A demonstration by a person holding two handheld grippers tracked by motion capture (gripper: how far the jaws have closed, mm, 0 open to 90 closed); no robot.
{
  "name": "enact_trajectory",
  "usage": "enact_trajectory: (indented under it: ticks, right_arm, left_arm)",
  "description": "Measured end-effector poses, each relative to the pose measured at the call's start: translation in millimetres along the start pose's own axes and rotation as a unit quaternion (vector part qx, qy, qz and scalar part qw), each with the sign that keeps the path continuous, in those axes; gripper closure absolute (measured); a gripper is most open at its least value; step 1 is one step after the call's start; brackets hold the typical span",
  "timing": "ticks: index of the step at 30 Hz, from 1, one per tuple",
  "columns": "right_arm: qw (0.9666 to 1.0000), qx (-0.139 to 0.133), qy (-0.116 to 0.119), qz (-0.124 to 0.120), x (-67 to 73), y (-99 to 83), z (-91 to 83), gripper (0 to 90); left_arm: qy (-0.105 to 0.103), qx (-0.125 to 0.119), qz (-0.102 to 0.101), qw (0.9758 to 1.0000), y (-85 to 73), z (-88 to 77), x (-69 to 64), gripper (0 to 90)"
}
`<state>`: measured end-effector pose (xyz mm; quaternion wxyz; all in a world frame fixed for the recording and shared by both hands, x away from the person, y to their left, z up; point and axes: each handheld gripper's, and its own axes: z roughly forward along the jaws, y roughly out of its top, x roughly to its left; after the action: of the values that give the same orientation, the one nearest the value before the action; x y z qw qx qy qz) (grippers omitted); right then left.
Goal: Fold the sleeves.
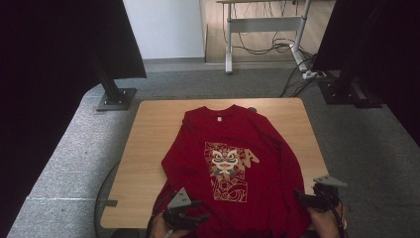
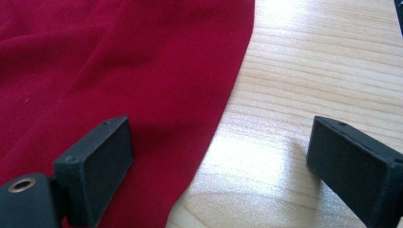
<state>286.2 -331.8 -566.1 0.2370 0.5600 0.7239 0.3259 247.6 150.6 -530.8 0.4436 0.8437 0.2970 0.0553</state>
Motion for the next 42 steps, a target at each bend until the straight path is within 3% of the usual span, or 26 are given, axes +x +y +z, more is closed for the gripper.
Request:
enact_trajectory:
  ticks: [5, 16, 21, 27, 32, 34, 37, 42]
  right_arm:
    - [1.0, 0.0, 0.0, 0.0, 0.0, 0.0, 0.0, 7.8]
    - [1.0, 0.0, -0.001, 0.0, 0.1, -0.1, -0.1, 7.9]
    - [1.0, 0.0, -0.001, 0.0, 0.1, -0.1, -0.1, 7.9]
    - [1.0, 0.0, -0.001, 0.0, 0.1, -0.1, -0.1, 7.9]
    - [1.0, 0.0, -0.001, 0.0, 0.2, -0.1, -0.1, 7.9]
    - [1.0, 0.0, -0.001, 0.001, 0.2, -0.1, -0.1, 7.9]
    - [1.0, 0.0, -0.001, 0.001, 0.2, -0.1, -0.1, 7.9]
    - [1.0, 0.0, -0.001, 0.001, 0.2, -0.1, -0.1, 7.8]
  left_arm:
    - [0.045, -0.005, 0.006, 0.9989, 2.4, -7.2, 23.2, 30.8]
    - [0.1, -0.01, 0.008, 0.9949, 11.0, -16.3, 53.1, 22.1]
    - [0.133, -0.019, -0.014, 0.9909, 9.0, -27.6, 73.9, 19.6]
    - [0.167, -0.029, -0.043, 0.9846, 0.4, -43.1, 96.6, 18.9]
    - [0.2, -0.033, -0.071, 0.9767, -11.2, -52.3, 116.1, 18.4]
    - [0.22, -0.027, -0.088, 0.9713, -20.1, -54.4, 127.1, 18.4]
    - [0.235, -0.016, -0.105, 0.966, -30.4, -54.1, 137.9, 18.4]
    - [0.252, 0.007, -0.117, 0.9606, -41.5, -51.9, 146.9, 18.2]
